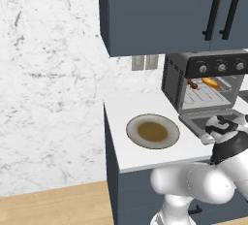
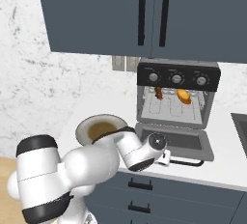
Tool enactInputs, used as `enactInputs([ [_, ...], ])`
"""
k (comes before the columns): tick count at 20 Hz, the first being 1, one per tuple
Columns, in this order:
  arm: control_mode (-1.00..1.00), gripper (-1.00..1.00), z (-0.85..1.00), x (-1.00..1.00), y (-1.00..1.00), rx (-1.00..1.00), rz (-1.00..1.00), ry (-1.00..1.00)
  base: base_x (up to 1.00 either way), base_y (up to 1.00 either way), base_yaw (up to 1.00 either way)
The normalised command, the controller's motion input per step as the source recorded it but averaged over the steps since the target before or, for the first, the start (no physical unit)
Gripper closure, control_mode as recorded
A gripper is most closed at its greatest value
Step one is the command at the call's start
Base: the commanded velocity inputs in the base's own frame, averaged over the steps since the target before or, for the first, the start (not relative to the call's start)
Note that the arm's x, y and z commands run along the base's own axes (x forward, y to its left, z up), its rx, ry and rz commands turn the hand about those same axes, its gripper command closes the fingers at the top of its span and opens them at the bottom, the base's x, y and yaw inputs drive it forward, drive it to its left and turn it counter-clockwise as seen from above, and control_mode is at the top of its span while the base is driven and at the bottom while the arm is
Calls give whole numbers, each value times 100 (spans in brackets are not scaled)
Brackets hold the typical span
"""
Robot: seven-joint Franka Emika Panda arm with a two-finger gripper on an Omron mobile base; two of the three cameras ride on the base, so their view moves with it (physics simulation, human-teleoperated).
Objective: Pick up the kebab skewer and baguette bread, and place them inside the toaster oven. Close the toaster oven door and start by setting the timer.
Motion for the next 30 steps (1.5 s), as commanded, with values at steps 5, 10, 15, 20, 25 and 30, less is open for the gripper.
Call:
enactInputs([
  [5, -100, -100, 40, 61, 0, 0, -5, -22, 0, 0, 0],
  [10, -100, -100, 49, 56, 0, 0, -6, -26, 0, 0, 0],
  [15, -100, -100, 44, 58, 12, -2, -8, -27, 0, 0, 0],
  [20, -100, -100, 18, 67, 23, -5, -10, -22, 0, 0, 0],
  [25, -100, -100, 0, 64, 47, -6, -12, -19, 0, 0, 0],
  [30, -100, -100, 2, 80, 79, -10, -13, -20, 0, 0, 0],
])
